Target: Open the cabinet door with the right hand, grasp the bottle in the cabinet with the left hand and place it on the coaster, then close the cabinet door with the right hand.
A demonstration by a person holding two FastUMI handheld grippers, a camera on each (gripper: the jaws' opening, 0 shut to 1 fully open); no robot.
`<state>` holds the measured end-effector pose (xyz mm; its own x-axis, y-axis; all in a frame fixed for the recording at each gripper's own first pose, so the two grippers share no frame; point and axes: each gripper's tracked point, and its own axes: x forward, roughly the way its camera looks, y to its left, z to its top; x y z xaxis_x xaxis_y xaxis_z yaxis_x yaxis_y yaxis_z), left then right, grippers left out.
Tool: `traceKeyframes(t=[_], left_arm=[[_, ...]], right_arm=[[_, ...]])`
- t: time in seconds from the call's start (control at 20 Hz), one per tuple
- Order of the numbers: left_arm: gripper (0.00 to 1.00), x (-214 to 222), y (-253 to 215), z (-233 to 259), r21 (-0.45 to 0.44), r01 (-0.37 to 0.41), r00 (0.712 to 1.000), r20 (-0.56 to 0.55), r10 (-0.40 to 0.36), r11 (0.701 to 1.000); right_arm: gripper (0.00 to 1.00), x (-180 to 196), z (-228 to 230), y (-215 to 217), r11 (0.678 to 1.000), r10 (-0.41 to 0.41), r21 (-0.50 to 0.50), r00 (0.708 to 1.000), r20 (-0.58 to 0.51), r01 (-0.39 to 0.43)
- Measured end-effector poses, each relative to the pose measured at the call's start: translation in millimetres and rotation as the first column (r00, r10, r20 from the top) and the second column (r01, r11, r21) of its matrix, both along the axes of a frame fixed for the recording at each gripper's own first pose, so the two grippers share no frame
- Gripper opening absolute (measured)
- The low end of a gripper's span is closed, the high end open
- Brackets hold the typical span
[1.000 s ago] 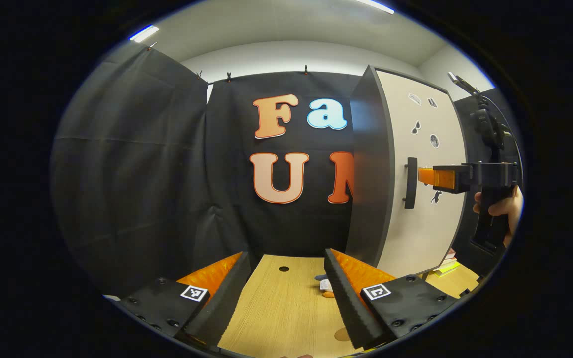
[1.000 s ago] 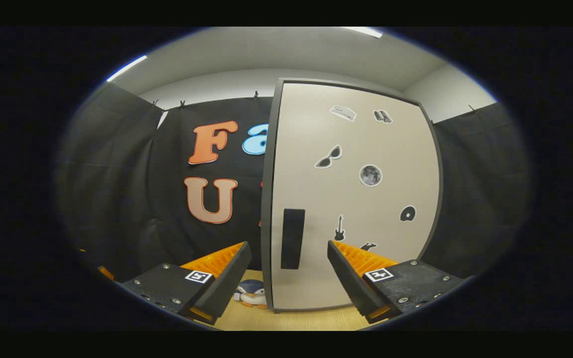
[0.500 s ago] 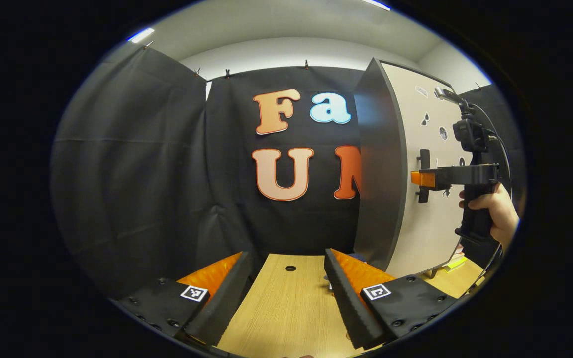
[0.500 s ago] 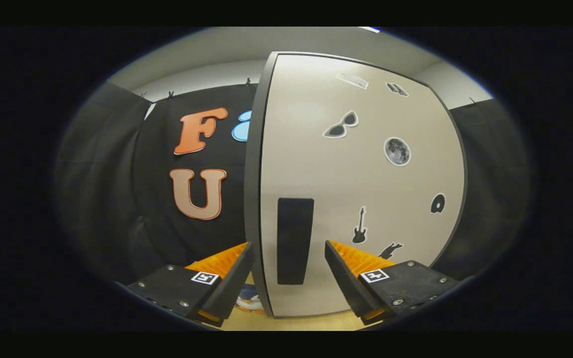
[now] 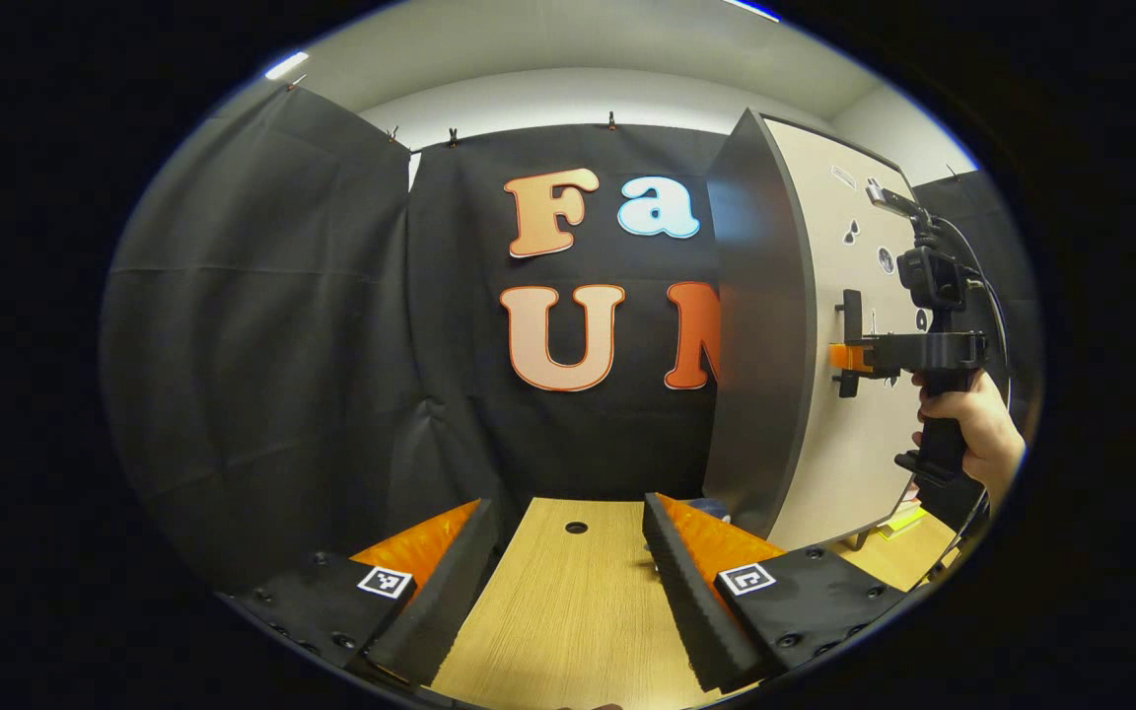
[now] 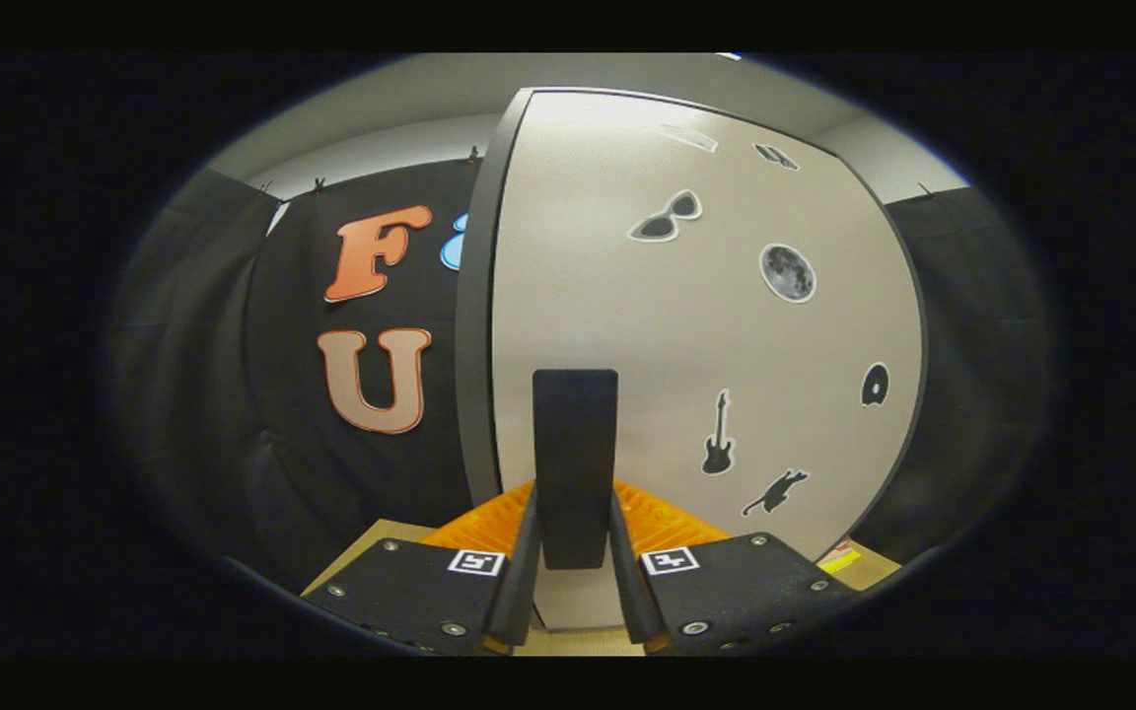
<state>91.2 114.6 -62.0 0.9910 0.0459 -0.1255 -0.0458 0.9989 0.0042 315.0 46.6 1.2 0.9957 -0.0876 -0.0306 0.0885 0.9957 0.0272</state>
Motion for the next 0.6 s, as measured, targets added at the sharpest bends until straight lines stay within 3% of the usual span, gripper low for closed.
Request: traceKeyframes(t=[0.05,0.2,0.25,0.35,0.4,0.45,0.55,0.6], left_arm=[[0.97,-1.4,0.4,0.5,0.003,0.000,1.000,-0.001,0.000,1.000],[0.97,-1.2,-0.2,4.1,0.000,-0.001,1.000,0.008,0.001,1.000],[0.97,-0.8,-1.6,6.4,-0.002,0.000,1.000,0.012,0.000,1.000],[0.97,-0.3,-4.9,11.7,-0.002,0.002,1.000,0.025,-0.002,1.000],[0.97,-1.2,-7.3,15.0,0.000,0.005,1.000,0.031,-0.005,1.000],[0.97,-3.1,-10.7,19.1,0.004,0.009,0.999,0.038,-0.009,1.000],[0.97,-21.5,-21.7,22.5,0.010,0.016,0.999,0.040,-0.017,1.000],[0.95,-27.6,-26.9,21.7,0.011,0.021,0.999,0.040,-0.021,1.000]], right_arm=[[0.36,-0.7,-0.4,0.2,1.000,-0.003,0.006,1.000,-0.001,0.003],[0.27,-3.9,-1.0,0.7,1.000,-0.005,0.015,1.000,-0.014,0.006],[0.29,-6.0,-0.8,0.8,1.000,0.001,0.022,1.000,-0.016,-0.001],[0.23,-10.7,0.4,1.5,0.999,0.023,0.044,1.000,-0.009,-0.023],[0.27,-13.8,1.5,1.2,0.998,0.031,0.055,1.000,-0.005,-0.031],[0.23,-17.8,2.1,0.9,0.997,0.037,0.061,0.999,-0.001,-0.036],[0.23,-28.2,8.1,1.2,0.997,0.039,0.072,0.999,-0.004,-0.038],[0.18,-33.5,9.0,1.0,0.995,0.034,0.090,0.999,-0.015,-0.033]])
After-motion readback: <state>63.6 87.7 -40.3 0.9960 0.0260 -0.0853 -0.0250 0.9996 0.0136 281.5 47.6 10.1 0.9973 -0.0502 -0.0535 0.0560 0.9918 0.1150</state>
